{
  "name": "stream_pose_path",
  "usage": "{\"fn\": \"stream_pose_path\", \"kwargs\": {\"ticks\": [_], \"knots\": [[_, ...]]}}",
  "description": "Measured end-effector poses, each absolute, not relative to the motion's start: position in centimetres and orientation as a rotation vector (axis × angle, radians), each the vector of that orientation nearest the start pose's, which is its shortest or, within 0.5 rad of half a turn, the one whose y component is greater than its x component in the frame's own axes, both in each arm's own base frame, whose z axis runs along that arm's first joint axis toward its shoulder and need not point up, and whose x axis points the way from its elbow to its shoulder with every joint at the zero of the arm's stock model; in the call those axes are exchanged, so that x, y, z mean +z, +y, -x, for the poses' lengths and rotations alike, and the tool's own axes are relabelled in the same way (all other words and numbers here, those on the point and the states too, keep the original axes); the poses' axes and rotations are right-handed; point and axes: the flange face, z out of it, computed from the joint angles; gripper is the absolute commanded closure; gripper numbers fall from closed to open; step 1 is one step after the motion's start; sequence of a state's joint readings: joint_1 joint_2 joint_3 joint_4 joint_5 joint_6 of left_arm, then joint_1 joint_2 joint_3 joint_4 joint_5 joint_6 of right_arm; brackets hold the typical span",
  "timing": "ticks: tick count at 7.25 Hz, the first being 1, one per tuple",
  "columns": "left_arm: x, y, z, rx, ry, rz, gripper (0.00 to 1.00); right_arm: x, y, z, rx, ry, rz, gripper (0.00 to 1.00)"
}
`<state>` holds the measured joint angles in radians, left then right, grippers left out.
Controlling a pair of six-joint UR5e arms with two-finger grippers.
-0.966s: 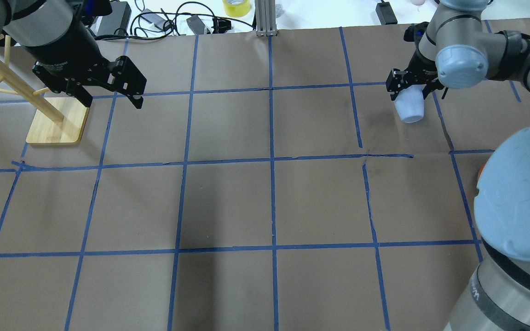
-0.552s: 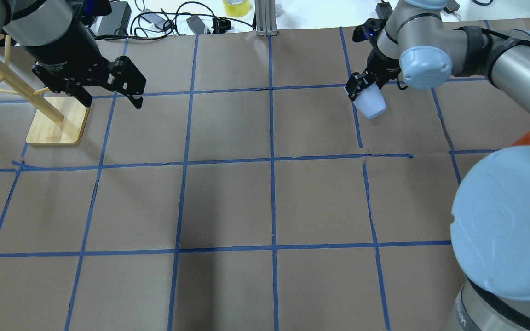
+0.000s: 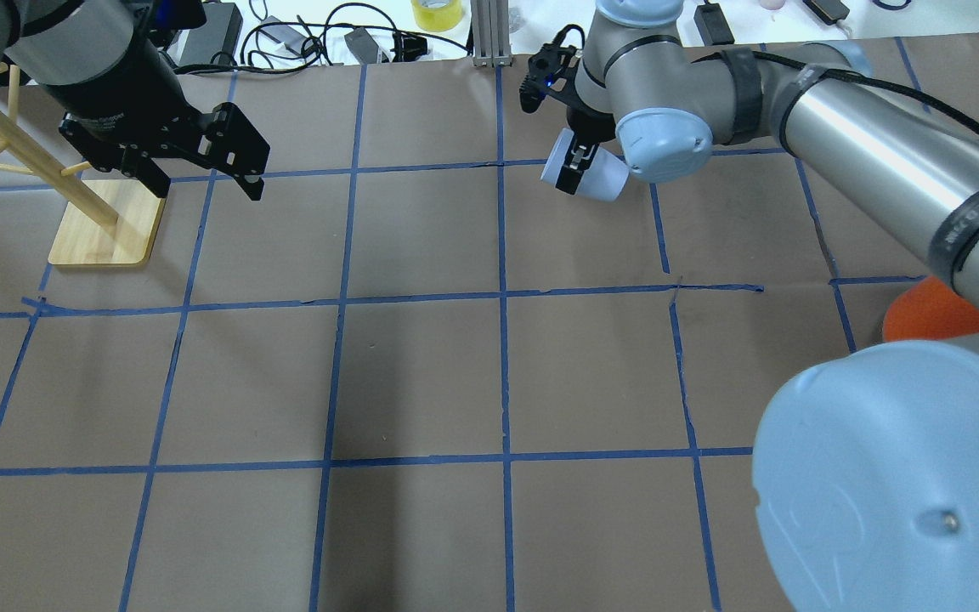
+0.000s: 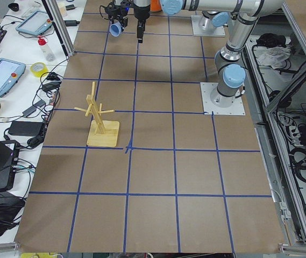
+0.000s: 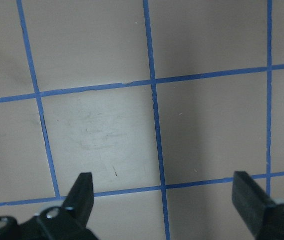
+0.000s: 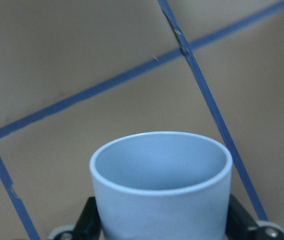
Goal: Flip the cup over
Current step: 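Carry the white cup with the right gripper toward the table center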
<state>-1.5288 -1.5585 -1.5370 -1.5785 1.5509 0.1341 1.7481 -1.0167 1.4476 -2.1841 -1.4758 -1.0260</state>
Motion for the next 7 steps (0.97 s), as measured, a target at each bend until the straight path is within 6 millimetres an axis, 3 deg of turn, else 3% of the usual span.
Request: {"fn": "stream_pose_path", "kwargs": {"ticks": [2, 4, 5, 7], "knots": [[51.0, -49.5, 11.5, -0.064, 3.154, -0.146, 0.0, 26.3, -64.0, -32.1, -0.332, 2.267, 2.114, 0.63], [51.0, -49.5, 11.4, -0.064, 3.154, -0.145, 0.0, 24.3, -61.7, -37.0, -0.297, 2.059, 2.316, 0.7], [51.0, -49.5, 11.4, -0.064, 3.154, -0.145, 0.0, 23.4, -60.4, -39.0, -0.28, 2.014, 2.352, 0.68], [51.0, -49.5, 11.5, -0.064, 3.154, -0.145, 0.0, 22.1, -59.3, -40.3, -0.247, 1.989, 2.366, 0.66]]}}
